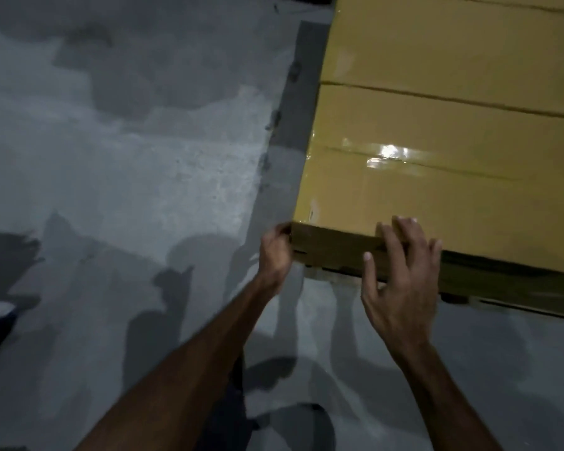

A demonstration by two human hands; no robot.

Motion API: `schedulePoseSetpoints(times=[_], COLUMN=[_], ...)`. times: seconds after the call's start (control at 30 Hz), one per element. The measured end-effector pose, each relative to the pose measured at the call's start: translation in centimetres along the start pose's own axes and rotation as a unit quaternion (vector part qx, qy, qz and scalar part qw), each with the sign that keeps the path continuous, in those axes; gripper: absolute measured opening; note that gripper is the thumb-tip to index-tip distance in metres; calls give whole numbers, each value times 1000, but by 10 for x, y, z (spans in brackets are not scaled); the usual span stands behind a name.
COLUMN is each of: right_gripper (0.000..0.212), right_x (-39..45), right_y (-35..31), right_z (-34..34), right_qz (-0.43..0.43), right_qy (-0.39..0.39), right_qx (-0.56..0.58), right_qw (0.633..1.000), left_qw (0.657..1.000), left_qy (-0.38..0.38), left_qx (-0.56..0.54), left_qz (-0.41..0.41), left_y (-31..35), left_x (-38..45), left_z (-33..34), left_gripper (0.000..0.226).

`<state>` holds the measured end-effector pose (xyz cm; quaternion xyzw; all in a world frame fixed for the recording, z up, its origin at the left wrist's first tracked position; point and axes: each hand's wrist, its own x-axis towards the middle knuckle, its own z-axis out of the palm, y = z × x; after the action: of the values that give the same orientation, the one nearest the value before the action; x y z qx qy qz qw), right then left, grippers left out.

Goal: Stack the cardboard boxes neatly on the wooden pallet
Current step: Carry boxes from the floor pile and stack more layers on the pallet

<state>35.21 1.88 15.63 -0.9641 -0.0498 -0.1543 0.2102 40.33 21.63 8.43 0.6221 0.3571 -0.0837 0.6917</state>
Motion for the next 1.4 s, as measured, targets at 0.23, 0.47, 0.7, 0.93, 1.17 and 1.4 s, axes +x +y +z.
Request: schedulePoseSetpoints(times=[0.23,0.47,0.7,0.93,1.17,1.4], right_gripper=[48,65,80,73,57,52], right_x=[-27,-69,-78,-70,-73,-75], right_y=[44,70,103,121,139,146], right_z=[49,139,179,159,146,148], right_qz=[-54,64,316,377,391,383], right_qy=[186,315,287,279,291,292], right_qx=[18,83,286,395,405,418], right_qw=[981,943,858,790,773,770], left_qw=[915,858,872,857,856,856], left_qy=[-6,72,74,78,101,104], left_qx=[249,228,136,155,130,113], left_qz=[317,455,464,486,491,493], left_y=[-73,-154,-166,-155,-159,-158], left_x=[33,81,74,75,74,73], left_z=[-9,-1,14,2,10,10], left_gripper=[42,41,47,46,27,24])
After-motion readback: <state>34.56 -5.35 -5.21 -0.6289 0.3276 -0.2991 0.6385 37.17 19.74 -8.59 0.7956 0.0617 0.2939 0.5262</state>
